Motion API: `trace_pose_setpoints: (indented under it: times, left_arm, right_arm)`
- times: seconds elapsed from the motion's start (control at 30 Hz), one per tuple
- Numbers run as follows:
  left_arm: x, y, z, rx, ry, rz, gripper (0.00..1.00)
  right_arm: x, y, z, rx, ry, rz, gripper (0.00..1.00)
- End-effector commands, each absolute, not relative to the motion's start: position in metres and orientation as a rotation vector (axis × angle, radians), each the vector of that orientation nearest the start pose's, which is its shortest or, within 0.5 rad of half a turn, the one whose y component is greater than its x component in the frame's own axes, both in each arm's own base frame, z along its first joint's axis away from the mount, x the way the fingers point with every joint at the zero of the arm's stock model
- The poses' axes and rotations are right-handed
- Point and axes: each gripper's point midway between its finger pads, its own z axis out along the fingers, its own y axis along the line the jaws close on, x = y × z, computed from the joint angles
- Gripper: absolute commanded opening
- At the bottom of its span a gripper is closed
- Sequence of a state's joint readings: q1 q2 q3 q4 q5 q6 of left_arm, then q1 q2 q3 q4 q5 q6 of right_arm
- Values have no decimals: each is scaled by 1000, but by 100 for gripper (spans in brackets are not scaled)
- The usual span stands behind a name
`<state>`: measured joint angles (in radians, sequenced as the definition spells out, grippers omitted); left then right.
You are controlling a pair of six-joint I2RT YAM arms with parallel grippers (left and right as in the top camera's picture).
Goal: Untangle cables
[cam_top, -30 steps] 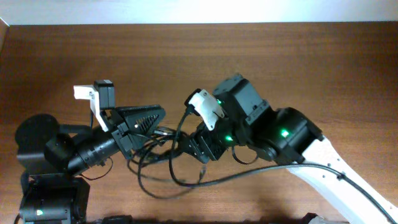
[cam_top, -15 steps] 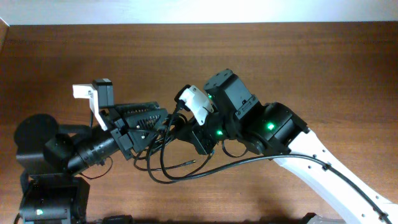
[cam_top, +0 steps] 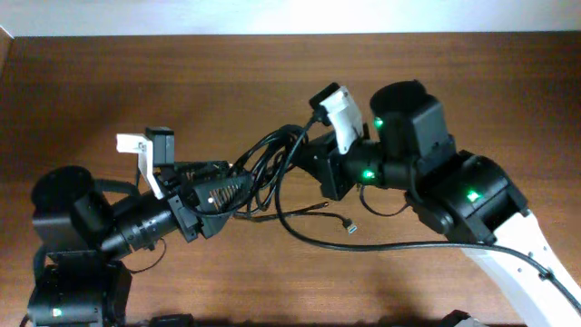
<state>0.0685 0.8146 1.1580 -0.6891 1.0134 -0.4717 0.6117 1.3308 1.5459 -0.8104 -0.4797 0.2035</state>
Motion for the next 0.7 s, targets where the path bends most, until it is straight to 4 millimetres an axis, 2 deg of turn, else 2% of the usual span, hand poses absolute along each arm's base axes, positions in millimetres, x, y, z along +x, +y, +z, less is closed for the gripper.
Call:
trace_pose_setpoints:
  times: [0.0,0.17,0.27,0.3,0.4,0.5,0.57,0.6,0.67]
  left_arm:
    - [211,-133,391,246,1906,-1214,82]
    - [207,-133,378,257,1948,-1195,87]
    - [211,-128,371,210,1981,-1163,88]
    - [210,-128,369,220,1986,-1154,91]
    - [206,-128,362,248,2007,-1134,95]
    - [202,-120,337,209,2112,-1053,100]
    - [191,-115,313,237,2211,-980,99]
    - [179,-115,302,319,2247,-952,99]
    - [172,-103,281,300,2353,-842,99]
  right_arm:
    - [264,263,372,-624,2112,999,4]
    - [290,228,379,-431,2127,971,4]
    - [304,203,382,-345,2120,926,4]
    - [313,187,385,-255,2118,915,4]
    - [325,167,386,-175,2113,891,4]
    - [342,142,396,-105,2055,839,4]
    - [349,129,405,-62,2015,833,4]
    - [348,126,408,-59,2002,830,4]
    - [343,129,413,-81,1991,854,4]
